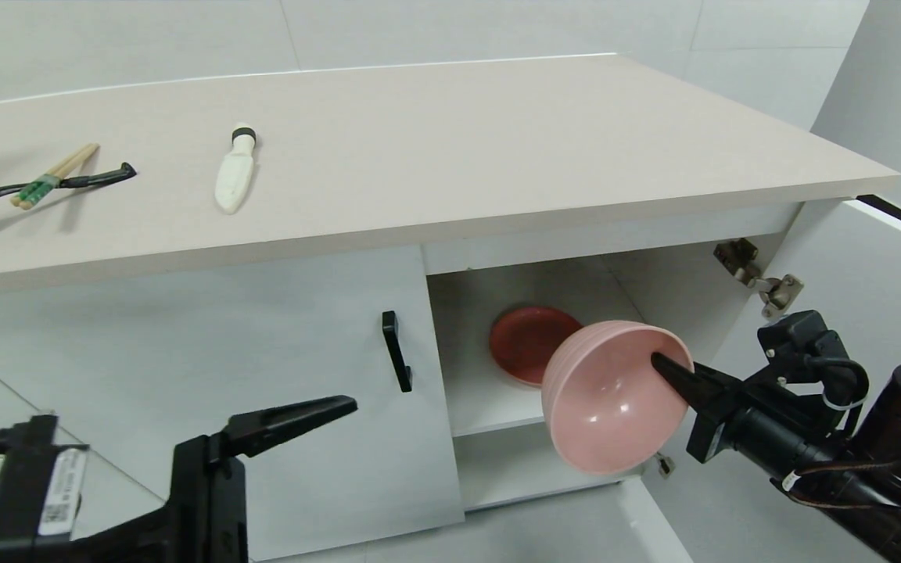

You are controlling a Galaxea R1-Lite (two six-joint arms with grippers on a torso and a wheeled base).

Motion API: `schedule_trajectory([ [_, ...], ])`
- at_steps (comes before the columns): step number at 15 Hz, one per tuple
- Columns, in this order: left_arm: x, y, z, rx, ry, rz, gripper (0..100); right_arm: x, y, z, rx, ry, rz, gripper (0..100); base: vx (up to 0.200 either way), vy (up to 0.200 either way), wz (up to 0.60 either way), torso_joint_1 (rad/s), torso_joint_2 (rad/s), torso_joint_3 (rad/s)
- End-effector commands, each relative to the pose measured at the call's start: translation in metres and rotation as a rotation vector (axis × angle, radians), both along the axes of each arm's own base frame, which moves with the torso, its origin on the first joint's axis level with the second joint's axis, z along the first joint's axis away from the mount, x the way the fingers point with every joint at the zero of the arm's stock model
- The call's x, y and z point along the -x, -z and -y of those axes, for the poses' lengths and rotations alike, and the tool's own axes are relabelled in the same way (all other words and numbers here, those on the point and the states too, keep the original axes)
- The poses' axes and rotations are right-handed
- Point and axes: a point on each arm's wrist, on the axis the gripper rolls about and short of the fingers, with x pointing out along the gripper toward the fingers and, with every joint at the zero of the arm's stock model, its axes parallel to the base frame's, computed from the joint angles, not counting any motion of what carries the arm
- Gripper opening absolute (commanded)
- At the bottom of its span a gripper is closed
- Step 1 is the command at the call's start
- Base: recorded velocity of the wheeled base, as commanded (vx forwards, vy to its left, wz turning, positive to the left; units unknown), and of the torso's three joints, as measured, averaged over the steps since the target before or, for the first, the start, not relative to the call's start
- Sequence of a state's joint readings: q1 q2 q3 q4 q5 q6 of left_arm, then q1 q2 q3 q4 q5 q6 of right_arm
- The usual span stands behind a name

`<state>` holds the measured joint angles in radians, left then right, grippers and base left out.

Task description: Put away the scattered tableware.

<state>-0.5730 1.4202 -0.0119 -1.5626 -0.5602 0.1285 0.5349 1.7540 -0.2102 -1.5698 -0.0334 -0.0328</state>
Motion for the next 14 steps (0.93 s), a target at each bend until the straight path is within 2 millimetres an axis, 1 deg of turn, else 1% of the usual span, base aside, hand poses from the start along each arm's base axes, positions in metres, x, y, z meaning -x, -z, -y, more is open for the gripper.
schedule_trajectory([
  [1, 0.015, -0.012, -0.018, 0.041, -0.154, 0.07, 100, -0.001, 0.004, 0.0, 0.008, 0.001, -0.015, 0, 0.0, 0.0, 0.0, 0.0, 0.0, 0.0],
  [2, 0.024, -0.014, -0.025, 0.019, -0.199, 0.088, 100, -0.002, 0.006, 0.0, 0.013, 0.004, -0.024, 0, 0.0, 0.0, 0.0, 0.0, 0.0, 0.0],
  [4, 0.055, -0.013, -0.043, -0.005, -0.21, 0.088, 100, -0.004, 0.009, 0.0, 0.018, 0.009, -0.032, 0, 0.0, 0.0, 0.0, 0.0, 0.0, 0.0],
  [5, 0.067, -0.009, -0.051, -0.016, -0.22, 0.073, 100, -0.004, 0.009, 0.0, 0.018, 0.008, -0.032, 0, 0.0, 0.0, 0.0, 0.0, 0.0, 0.0],
  [6, 0.073, -0.003, -0.056, -0.033, -0.281, 0.043, 100, -0.004, 0.009, 0.0, 0.018, 0.009, -0.032, 0, 0.0, 0.0, 0.0, 0.0, 0.0, 0.0],
  [7, 0.076, 0.004, -0.061, -0.059, -0.424, -0.017, 100, -0.004, 0.009, 0.0, 0.018, 0.009, -0.034, 0, 0.0, 0.0, 0.0, 0.0, 0.0, 0.0],
  [8, 0.078, 0.01, -0.065, -0.078, -0.516, -0.057, 100, -0.004, 0.009, 0.0, 0.018, 0.009, -0.035, 0, 0.0, 0.0, 0.0, 0.0, 0.0, 0.0],
  [10, 0.084, 0.014, -0.07, -0.072, -0.56, -0.08, 100, -0.004, 0.009, 0.0, 0.018, 0.011, -0.035, 0, 0.0, 0.0, 0.0, 0.0, 0.0, 0.0],
  [11, 0.094, 0.02, -0.078, -0.061, -0.642, -0.092, 100, -0.006, 0.01, 0.005, 0.02, 0.034, -0.039, 0, 0.0, 0.0, 0.0, 0.0, 0.0, 0.0],
  [12, 0.097, 0.024, -0.081, -0.061, -0.686, -0.114, 100, -0.007, 0.01, 0.008, 0.021, 0.043, -0.041, 0, 0.0, 0.0, 0.0, 0.0, 0.0, 0.0],
  [13, 0.108, 0.034, -0.088, -0.041, -0.756, -0.161, 100, -0.008, 0.01, 0.011, 0.018, 0.058, -0.039, 0, 0.0, 0.0, 0.0, 0.0, 0.0, 0.0],
  [14, 0.116, 0.041, -0.091, -0.039, -0.788, -0.172, 100, -0.007, 0.009, 0.011, 0.015, 0.058, -0.035, 0, 0.0, 0.0, 0.0, 0.0, 0.0, 0.0],
])
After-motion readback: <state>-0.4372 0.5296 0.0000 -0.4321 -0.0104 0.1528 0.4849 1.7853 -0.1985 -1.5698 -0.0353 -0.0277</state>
